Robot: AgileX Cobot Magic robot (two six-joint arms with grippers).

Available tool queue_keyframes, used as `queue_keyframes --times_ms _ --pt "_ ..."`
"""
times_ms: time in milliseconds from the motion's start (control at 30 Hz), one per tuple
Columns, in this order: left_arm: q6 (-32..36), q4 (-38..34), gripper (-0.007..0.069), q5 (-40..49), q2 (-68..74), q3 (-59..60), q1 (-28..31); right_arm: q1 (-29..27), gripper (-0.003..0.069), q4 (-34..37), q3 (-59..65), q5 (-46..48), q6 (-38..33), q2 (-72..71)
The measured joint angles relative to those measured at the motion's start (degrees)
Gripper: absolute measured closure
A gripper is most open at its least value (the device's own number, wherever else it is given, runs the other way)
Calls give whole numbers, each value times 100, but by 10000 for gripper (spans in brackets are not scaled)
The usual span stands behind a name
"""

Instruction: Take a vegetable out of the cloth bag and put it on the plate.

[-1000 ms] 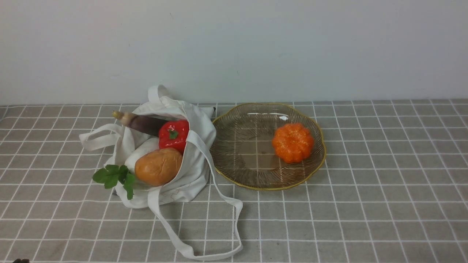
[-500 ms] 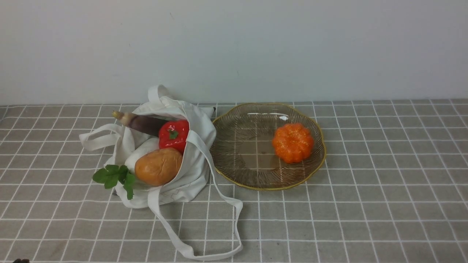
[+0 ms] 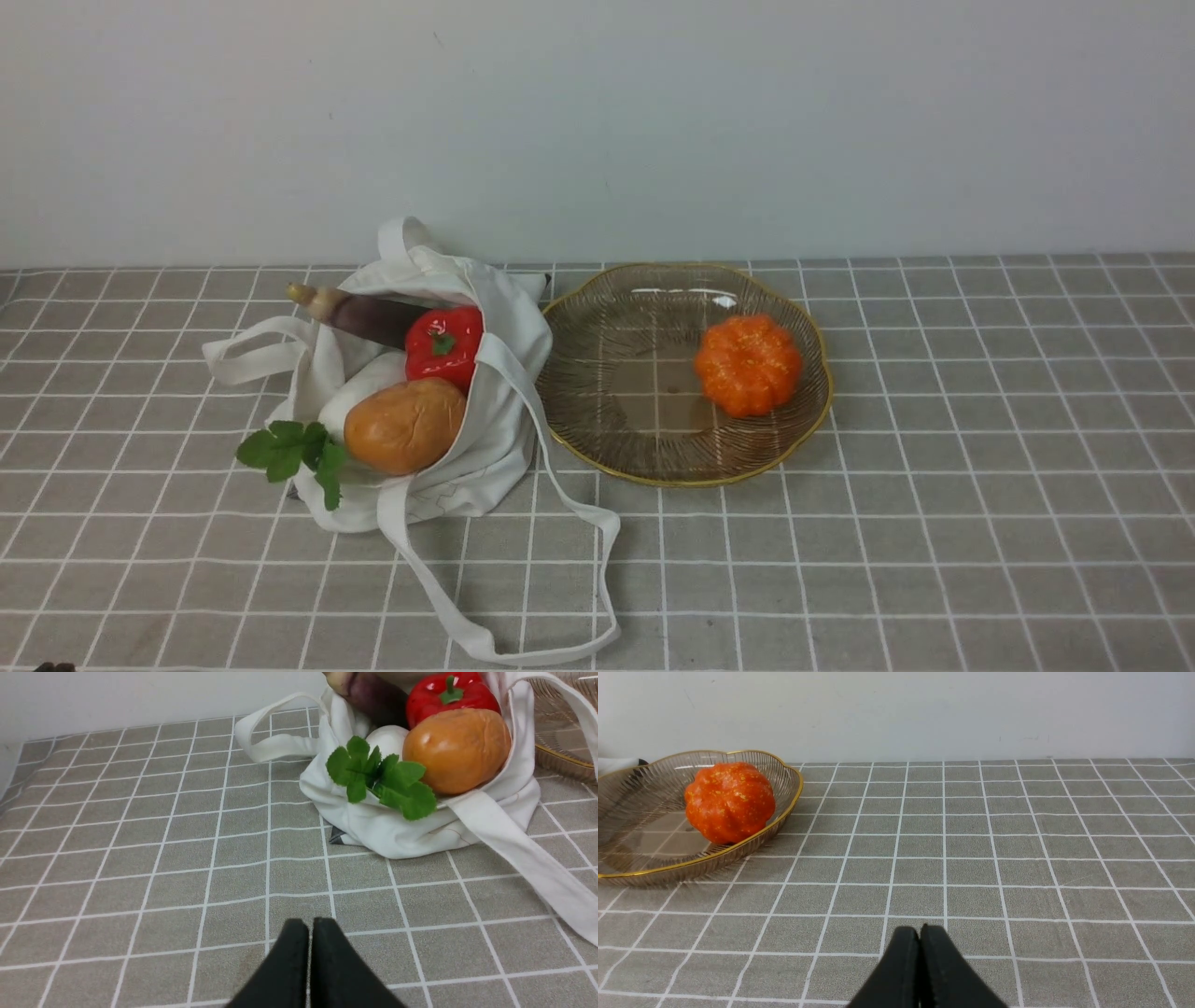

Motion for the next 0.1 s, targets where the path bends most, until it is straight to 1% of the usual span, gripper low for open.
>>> queue_keyframes --times_ms 100 --pt "0 0 629 0 0 0 0 0 674 0 0 0 0 0"
